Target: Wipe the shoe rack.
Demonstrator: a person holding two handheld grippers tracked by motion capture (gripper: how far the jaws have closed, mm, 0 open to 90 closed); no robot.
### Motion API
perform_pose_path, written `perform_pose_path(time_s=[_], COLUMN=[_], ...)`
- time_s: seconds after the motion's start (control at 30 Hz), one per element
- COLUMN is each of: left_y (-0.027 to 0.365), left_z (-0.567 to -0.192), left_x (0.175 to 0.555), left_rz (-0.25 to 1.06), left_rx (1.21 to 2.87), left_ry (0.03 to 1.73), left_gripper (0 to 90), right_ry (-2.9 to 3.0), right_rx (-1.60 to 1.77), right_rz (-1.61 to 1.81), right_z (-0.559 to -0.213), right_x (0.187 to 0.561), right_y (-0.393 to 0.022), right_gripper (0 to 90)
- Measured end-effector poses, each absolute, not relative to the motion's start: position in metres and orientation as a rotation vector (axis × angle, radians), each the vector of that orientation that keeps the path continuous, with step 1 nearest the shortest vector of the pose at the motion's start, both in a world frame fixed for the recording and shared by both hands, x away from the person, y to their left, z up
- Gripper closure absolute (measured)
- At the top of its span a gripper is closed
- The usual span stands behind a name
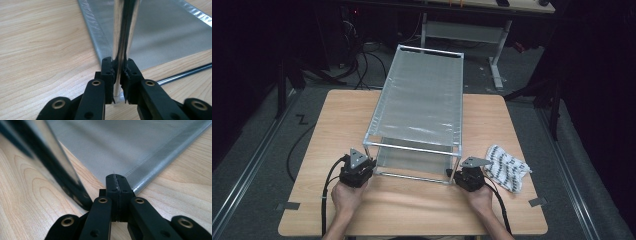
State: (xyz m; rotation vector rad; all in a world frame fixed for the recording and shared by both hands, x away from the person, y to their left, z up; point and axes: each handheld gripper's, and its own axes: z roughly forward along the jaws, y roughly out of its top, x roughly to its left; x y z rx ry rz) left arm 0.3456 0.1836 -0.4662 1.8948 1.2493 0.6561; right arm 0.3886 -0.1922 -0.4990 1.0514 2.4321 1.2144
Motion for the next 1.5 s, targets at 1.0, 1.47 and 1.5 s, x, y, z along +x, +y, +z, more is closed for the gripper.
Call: perform_pose_path(time_s=[1.0, 1.47, 1.5], left_y=[0.207, 0.210, 0.210], left_z=[-0.468, -0.469, -0.469], left_x=[0.355, 0.357, 0.357], left_rz=[0.700, 0.690, 0.690], left_rx=[1.829, 1.827, 1.827], left_ry=[1.340, 1.327, 1.327], left_gripper=[80.8, 80.9, 80.9], right_ry=[2.520, 2.357, 2.344], right_rx=[0.912, 0.997, 1.009], right_rz=[1.209, 1.171, 1.154], right_z=[-0.502, -0.491, -0.489], right_x=[0.357, 0.375, 0.384], right_y=[-0.155, -0.170, -0.172], right_gripper=[90.0, 89.2, 89.3])
